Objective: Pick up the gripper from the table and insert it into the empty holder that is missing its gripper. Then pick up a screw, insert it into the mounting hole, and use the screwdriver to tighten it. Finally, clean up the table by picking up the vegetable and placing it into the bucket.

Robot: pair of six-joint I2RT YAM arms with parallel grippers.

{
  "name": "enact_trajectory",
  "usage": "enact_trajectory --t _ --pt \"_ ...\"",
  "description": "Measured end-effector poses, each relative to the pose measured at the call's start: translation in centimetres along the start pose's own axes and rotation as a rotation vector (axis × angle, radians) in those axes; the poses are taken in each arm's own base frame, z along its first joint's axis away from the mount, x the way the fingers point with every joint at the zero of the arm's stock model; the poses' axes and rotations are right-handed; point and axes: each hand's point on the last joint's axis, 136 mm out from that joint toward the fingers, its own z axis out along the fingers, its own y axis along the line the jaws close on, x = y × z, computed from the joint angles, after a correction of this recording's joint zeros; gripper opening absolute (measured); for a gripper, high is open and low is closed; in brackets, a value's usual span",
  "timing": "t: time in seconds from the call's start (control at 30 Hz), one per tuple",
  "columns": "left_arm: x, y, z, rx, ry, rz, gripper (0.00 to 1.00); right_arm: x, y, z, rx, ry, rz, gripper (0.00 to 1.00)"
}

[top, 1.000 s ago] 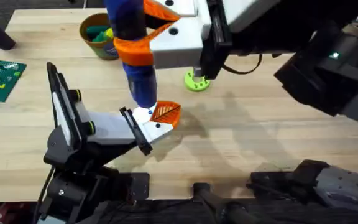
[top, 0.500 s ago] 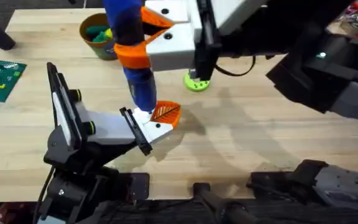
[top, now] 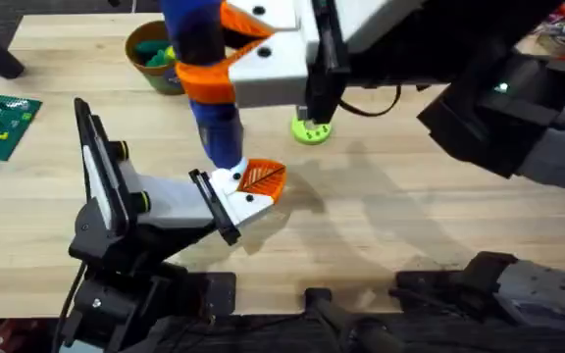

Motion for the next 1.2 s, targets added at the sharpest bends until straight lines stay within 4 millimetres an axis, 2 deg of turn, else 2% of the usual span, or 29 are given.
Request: enact_trajectory --t 0.13,1.2 --pt "0.0 0.0 0.0 0.000 0.000 0.000 0.008 -1.0 0.2 0.0 -0.006 -0.034 -0.008 0.059" --pt "0.0 0.0 0.0 0.001 0.000 0.000 0.008 -0.7 1.5 -0.7 -0.110 -0.016 -0.028 0.059"
